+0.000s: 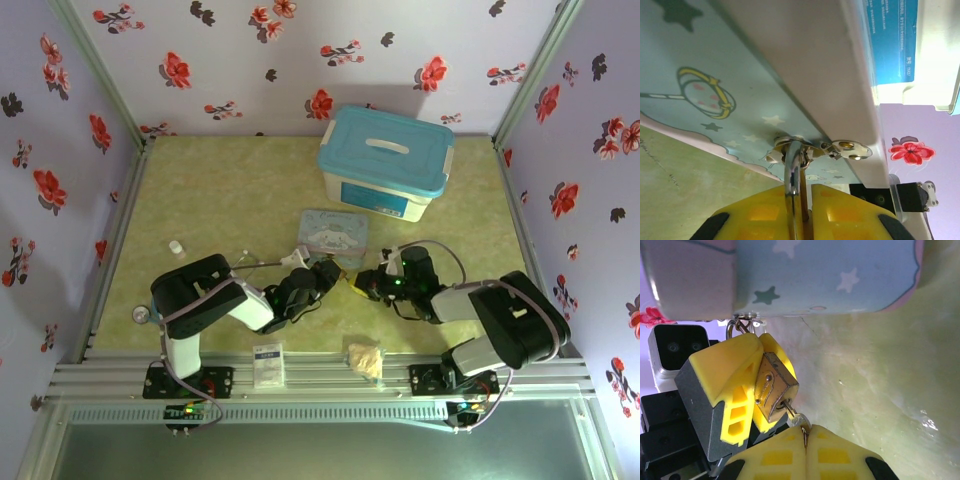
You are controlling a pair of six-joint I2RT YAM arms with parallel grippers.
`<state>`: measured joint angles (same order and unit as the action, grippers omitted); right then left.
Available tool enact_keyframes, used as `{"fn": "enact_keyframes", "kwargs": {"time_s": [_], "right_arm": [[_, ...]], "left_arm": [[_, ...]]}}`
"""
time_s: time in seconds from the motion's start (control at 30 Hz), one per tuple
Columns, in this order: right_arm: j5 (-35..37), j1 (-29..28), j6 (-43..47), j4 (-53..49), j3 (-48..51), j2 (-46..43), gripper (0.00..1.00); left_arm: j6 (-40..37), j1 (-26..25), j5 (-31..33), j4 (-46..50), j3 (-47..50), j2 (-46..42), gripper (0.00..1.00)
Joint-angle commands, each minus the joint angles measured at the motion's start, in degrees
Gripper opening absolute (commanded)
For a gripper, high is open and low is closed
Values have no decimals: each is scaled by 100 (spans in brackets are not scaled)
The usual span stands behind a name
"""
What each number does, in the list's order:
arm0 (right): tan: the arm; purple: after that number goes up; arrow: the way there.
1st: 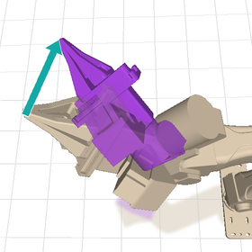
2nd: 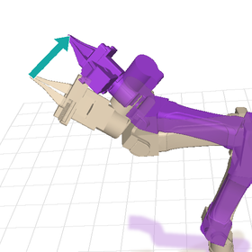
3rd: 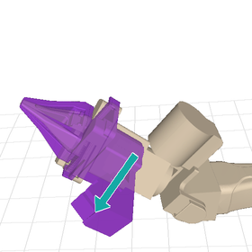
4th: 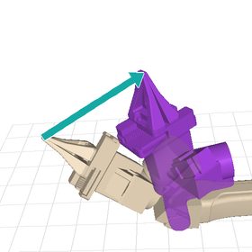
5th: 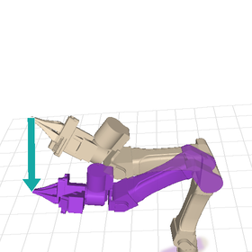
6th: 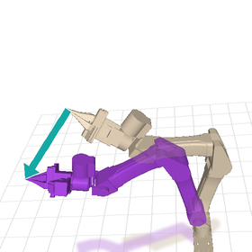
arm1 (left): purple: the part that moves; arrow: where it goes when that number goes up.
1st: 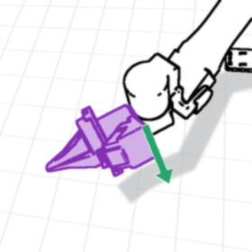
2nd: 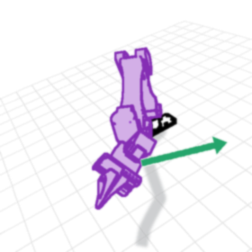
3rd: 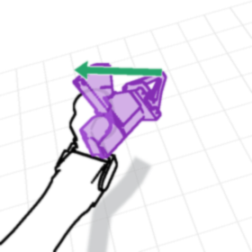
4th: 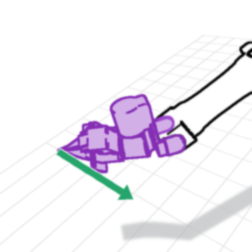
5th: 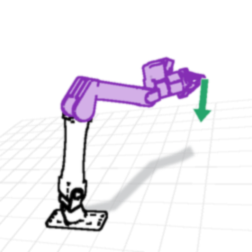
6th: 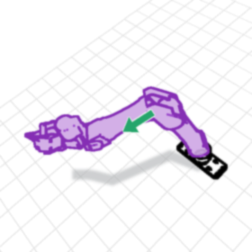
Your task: Unlock the padlock with the key
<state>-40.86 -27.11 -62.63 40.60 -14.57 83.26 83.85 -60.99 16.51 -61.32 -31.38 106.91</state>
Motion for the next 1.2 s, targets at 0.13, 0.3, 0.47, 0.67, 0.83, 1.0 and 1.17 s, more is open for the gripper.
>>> {"fn": "enact_keyframes", "kwargs": {"time_s": [0.13, 0.3, 0.47, 0.67, 0.83, 1.0, 1.17], "right_arm": [[337, -124, -18, 1221, -139, -27, 0], [190, 121, 379, 227, -527, -44, 0], [500, -310, 415, 86, -811, -5, 0], [1598, -655, 1172, -1108, -734, -654, 0], [793, -529, 379, -97, -677, -398, 0], [294, -503, -454, 792, -810, 278, 0], [354, -514, -107, 430, -877, 433, 0]], "left_arm": [[13, -149, -338, -337, 35, -72, 0], [48, -172, -429, -342, 44, -109, 0], [35, -219, -469, -312, -28, -49, 0], [109, -219, -474, -328, 10, 46, 0], [141, -216, -481, -516, -2, 179, 0], [-38, -213, -506, -423, -28, 92, 9], [-37, -219, -496, -351, -18, 170, 0]]}}
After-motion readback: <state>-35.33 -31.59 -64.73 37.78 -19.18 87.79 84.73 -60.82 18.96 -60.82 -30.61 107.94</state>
